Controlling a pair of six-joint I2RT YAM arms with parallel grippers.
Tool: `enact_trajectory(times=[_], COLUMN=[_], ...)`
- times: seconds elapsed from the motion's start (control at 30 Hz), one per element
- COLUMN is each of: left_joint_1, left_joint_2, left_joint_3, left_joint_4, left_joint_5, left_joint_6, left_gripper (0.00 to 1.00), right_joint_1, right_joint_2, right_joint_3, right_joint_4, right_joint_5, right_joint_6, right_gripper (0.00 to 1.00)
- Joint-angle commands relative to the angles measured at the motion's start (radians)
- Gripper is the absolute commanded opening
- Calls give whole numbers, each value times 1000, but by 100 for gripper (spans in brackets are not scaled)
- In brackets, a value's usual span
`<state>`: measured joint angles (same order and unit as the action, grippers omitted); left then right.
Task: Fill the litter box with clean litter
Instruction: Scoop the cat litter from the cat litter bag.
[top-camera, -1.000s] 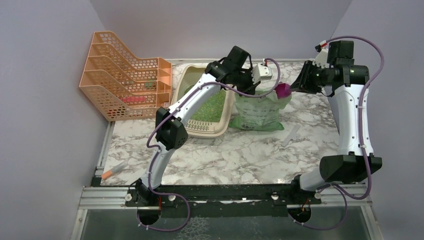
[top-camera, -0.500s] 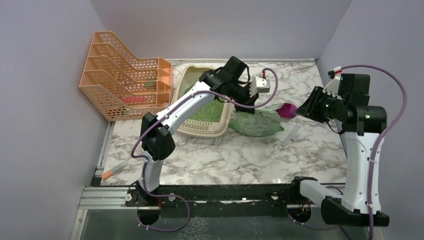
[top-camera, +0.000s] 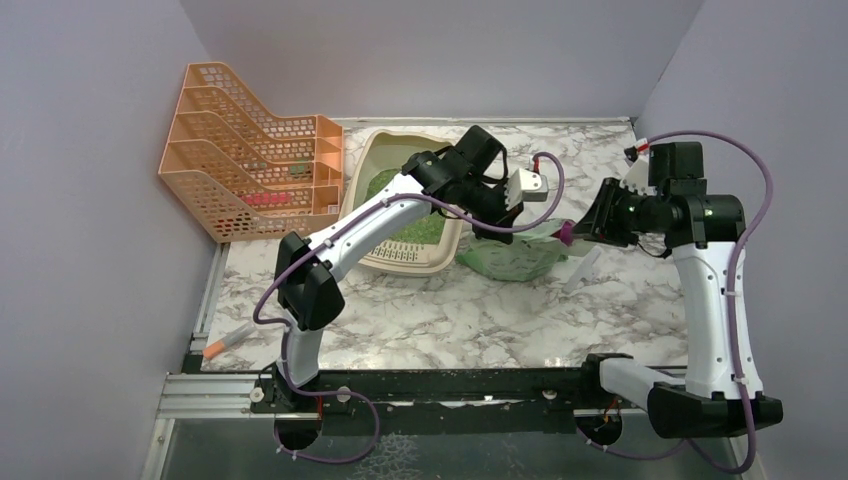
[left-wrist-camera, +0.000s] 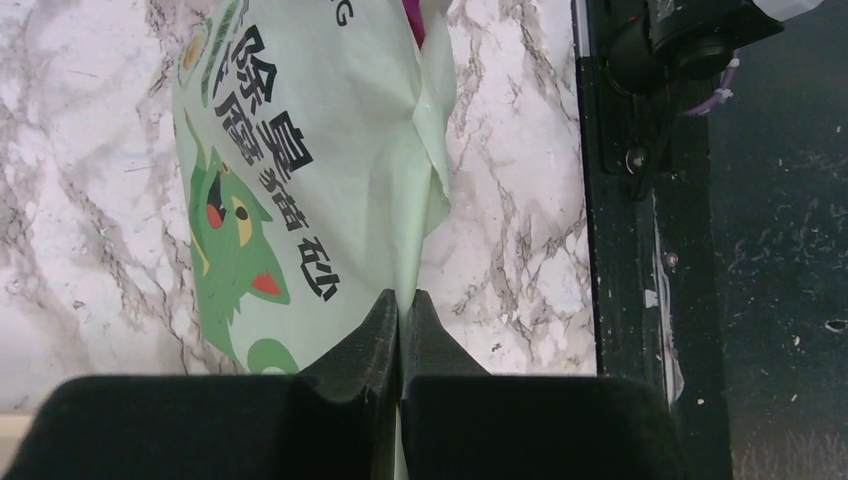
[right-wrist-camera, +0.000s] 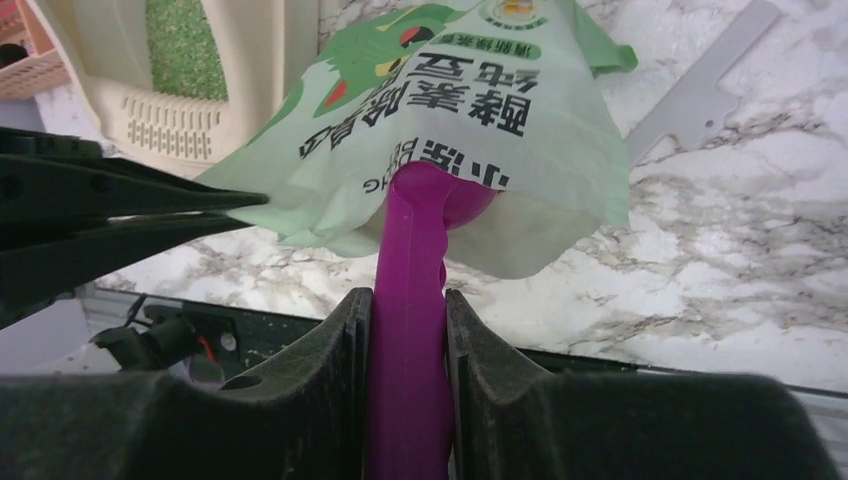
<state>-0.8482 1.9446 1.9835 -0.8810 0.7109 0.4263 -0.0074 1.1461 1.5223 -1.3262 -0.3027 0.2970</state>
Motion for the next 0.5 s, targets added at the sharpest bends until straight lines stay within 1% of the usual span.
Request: enact_trajectory(times=[0.0,0.07,0.13,0.23,0.27,0.33,0.37,0.4,0.43,0.47], left_joint_1=[-6,-7,-7,-6,-6,-7,-6,-6,-5,-5], left_joint_2=[-57,-44,-31,-24,-24,-24,-23,-21,-17,-12], left_joint_3=[25,41,56,64,64,67,65,60,51,40], left_joint_4=[2,2,1,1,1,2,1,1,1,1], left_joint_5=[-36,-39,-47,-73,-87,-123,-132,-136,-140,-149], left_joint_6=[-5,-8,-13,-18,-20,-26,-25,-20,-11,-4], left_gripper=[0,0,0,0,0,0,5,19,30,39], right_joint_1=[6,6,6,29,29,29,28,33,38,59], right_joint_2=[28,97,158,154,154,171,187,193,198,210], right_joint_3=[-85,-71,-41,-16,0,22,16,-6,-36,-55], right_joint_4=[147,126,86,99,95,78,79,97,118,123], right_joint_5=[131,132,189,290,354,379,356,301,213,153], right_joint_6=[-52,-69,-65,-68,-60,-72,-87,-99,-114,-117], right_gripper=[1,1,1,1,1,1,1,1,1,1])
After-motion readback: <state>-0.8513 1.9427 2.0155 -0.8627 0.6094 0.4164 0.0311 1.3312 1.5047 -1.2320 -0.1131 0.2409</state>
